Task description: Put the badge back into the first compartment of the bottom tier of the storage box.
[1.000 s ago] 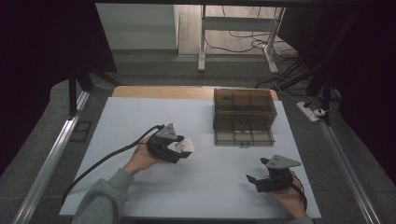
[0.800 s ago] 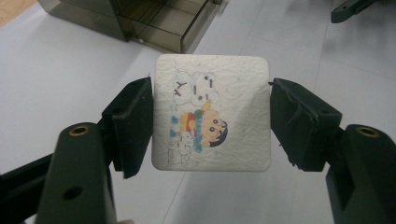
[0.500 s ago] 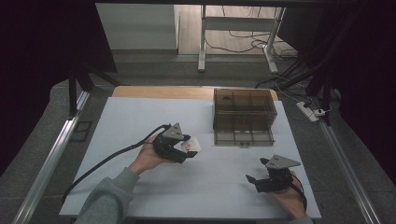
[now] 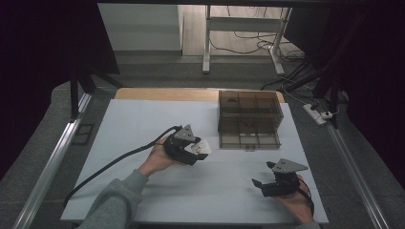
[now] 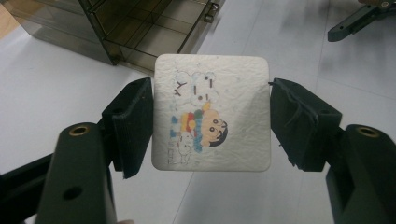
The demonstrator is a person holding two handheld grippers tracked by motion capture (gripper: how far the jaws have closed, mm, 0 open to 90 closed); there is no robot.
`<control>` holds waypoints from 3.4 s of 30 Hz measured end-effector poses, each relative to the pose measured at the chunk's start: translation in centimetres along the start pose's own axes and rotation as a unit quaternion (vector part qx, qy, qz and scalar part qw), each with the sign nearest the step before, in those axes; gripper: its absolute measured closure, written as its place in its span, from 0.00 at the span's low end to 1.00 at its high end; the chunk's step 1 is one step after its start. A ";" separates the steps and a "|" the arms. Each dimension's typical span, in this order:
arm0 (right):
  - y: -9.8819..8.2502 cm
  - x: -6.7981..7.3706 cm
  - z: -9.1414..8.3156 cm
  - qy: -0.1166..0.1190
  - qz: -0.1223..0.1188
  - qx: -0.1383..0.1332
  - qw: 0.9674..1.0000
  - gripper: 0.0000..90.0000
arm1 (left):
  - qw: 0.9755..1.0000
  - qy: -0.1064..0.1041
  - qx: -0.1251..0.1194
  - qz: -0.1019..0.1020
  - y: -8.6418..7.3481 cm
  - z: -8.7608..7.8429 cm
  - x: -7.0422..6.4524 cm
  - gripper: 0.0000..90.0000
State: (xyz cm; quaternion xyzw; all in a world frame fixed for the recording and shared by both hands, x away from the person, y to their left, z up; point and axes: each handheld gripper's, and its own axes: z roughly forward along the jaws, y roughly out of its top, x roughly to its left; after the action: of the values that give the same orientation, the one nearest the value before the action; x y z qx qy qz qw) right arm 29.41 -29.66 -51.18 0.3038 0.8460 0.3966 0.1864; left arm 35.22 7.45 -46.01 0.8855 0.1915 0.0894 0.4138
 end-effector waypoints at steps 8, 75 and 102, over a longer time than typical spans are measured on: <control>0.0 0.0 -0.1 -0.003 0.001 -0.003 1.000 0.14 | 1.000 -0.004 -0.008 -0.008 0.8 0.9 0.3 0.36; 0.0 -0.1 -0.2 0.003 0.001 -0.003 1.000 0.14 | 0.999 0.002 0.024 -0.029 7.3 10.7 4.9 0.36; -0.1 -0.1 -0.2 0.005 0.001 -0.001 1.000 0.14 | 0.999 -0.005 0.026 -0.031 7.0 11.1 5.2 0.30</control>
State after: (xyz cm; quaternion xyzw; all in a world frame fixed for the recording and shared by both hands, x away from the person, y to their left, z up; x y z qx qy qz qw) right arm 29.40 -29.88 -51.10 0.3023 0.8462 0.3990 0.1826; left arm 45.29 -2.23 -47.74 0.8899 0.2195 0.0672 0.3942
